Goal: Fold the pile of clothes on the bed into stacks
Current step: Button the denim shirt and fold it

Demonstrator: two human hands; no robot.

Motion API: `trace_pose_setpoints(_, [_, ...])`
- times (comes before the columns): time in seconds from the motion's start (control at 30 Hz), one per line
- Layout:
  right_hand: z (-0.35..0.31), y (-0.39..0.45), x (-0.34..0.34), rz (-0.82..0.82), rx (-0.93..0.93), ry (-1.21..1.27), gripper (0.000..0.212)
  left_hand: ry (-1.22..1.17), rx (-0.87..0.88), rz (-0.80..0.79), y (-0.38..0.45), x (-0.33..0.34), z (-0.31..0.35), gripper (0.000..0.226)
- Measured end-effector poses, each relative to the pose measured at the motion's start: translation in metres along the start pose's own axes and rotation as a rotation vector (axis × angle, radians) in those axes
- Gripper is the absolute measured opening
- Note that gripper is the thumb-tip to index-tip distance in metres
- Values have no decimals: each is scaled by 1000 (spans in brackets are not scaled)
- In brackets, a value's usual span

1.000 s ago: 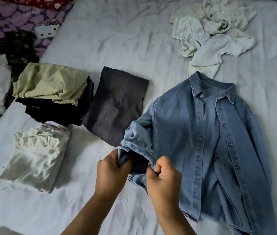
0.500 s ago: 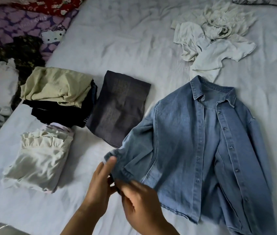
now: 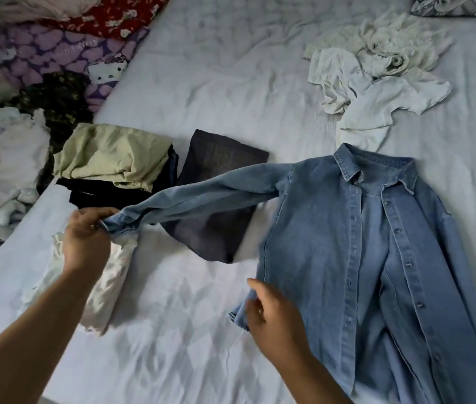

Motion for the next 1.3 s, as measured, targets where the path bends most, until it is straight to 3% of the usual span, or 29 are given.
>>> trace_pose_setpoints(0.07, [5,16,-9,36,41,25,45,137,208,77,16,-6,-1,49])
trace_pose_setpoints(0.13, [11,29,-18,83,82,35,48,474,445,42,23,6,-2,43])
trace_pose_setpoints(0.2, [20,38,-20,68,123,0,54,831,518,-209,23,36,-19,49])
trace_pose_setpoints(0.27, [30,42,-19,29,173,-44,56,946,440,-416,16,59,-40,59])
trace_pose_setpoints(0.6, [72,-1,-50,44,301,-76,51,606,466,-652,-82,137,20,40])
trace_pose_setpoints(0.9, [156,-93,-122,128,617,-81,51,414,599,-964,-236,206,100,41])
trace_pose_setpoints(1.0, [186,-130,-153,195,664,-157,32,471,564,-950,-267,225,107,50])
trace_pose_setpoints(1.1, [218,-161,-170,224,657,-294,24,517,302,-810,-267,233,87,77])
trace_pose_setpoints(1.2, [255,-178,-157,77,583,-403,51,553,-16,-738,-261,233,52,86])
trace_pose_setpoints(1.3, [255,-174,-148,58,452,-581,81,655,-63,-676,-260,233,36,67])
Point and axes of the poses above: each hand's wrist, its own y-axis towards the middle knuckle, its own x-axis out of the palm, z = x × y, the point moved 8 cm from there along y, towards the middle knuckle, and after that the axes turned 13 degrees about y, right-handed, at the moved point
